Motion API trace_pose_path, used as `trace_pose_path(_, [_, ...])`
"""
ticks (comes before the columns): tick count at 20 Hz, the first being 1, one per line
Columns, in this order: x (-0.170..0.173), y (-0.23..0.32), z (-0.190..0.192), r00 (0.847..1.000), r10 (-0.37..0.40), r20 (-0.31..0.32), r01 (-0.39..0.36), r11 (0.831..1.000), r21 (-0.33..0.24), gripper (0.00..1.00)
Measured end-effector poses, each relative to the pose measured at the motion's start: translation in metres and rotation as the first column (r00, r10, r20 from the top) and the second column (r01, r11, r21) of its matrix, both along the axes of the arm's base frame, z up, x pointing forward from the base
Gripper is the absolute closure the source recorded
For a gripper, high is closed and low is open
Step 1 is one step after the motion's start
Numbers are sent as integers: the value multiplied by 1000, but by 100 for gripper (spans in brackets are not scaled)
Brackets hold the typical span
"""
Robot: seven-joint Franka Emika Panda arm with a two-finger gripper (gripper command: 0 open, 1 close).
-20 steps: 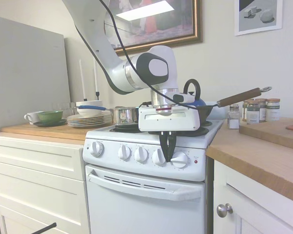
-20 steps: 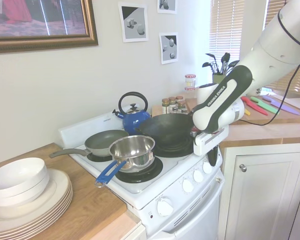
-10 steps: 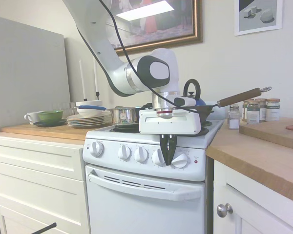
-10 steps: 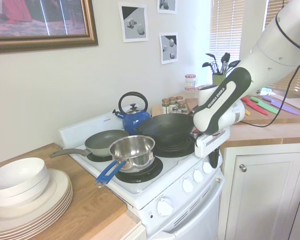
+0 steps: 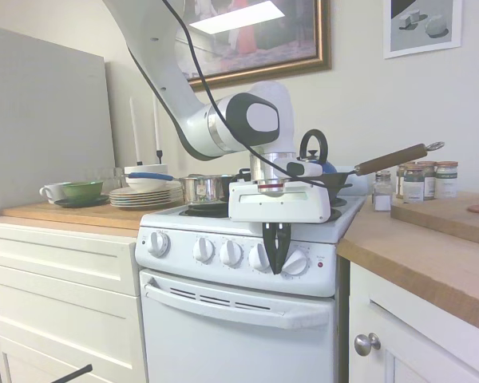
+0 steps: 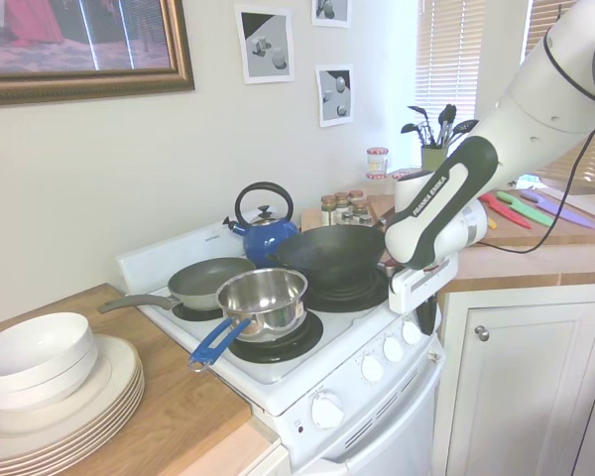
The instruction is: Turn on the stove on the bottom right
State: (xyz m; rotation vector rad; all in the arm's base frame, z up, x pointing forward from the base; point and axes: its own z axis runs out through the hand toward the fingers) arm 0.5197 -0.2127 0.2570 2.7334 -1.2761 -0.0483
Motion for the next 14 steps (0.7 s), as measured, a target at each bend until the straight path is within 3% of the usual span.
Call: trace_pose_path(14, [2,1,6,1000,22,3,-22,1000,-19,100])
